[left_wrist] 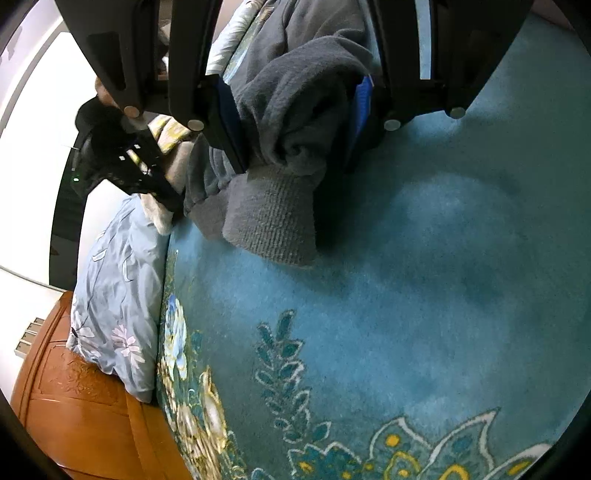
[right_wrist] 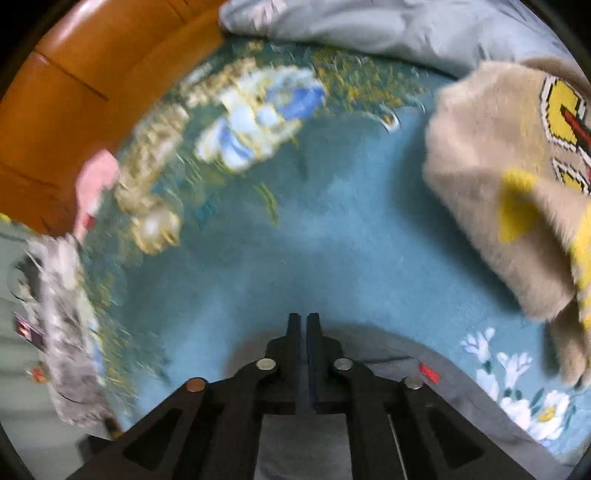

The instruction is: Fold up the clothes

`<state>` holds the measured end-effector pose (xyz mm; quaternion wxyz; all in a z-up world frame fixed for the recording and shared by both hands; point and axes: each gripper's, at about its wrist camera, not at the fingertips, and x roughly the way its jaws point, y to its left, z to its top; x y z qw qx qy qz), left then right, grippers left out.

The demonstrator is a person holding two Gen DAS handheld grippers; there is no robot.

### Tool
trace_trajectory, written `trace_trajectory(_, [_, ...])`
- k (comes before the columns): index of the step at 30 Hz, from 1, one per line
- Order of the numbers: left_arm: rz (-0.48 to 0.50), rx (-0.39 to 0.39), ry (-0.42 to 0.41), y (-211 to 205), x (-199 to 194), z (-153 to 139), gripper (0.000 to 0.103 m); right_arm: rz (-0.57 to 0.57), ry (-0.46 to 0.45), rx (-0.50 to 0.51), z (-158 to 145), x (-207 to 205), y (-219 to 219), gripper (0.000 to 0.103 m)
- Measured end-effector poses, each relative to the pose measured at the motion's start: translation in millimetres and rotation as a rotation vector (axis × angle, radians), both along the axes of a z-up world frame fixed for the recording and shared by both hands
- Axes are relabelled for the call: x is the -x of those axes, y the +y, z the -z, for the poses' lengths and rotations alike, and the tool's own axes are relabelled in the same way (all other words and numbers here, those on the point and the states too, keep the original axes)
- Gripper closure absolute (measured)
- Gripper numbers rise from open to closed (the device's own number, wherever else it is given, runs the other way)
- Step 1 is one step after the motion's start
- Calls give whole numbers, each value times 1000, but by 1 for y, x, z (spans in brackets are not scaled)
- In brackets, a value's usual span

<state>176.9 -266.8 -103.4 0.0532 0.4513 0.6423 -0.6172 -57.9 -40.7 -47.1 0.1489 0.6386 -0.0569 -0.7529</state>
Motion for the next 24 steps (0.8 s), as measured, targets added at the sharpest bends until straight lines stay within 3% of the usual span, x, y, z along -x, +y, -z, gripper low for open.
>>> trace_trajectory(1, [4,-2,-2,0,-1,1,51,11,-16,-23,7,-2,1,71])
trace_trajectory(3, [9,-8,-7,1,-2,2,51,49,-56,-9,16,-2,1,56])
trace_trajectory(8, [20,-1,-9,2,-1,2,51,139,-125,-22,26,-3,-4,54])
trace_trajectory(10, [22,0,-8,1,-3,2,51,141,-99,-19,17,-2,-8,54])
trace_trajectory(14, [26,5,-8,2,-1,2,51,52,-32,-85,-7,-10,-31,54])
trace_trajectory(16, [32,11,-8,2,0,1,51,-6,-47,-89,-7,-17,-43,54])
trace_trajectory(19, [42,28,-7,3,1,-1,51,-28,-95,-148,14,-19,-58,54])
trace_trajectory(21, [44,35,-5,3,0,-2,51,21,-106,-199,29,-18,-56,54])
trace_trajectory(24, [48,43,9,4,0,-5,51,55,-102,-216,40,-22,-50,71])
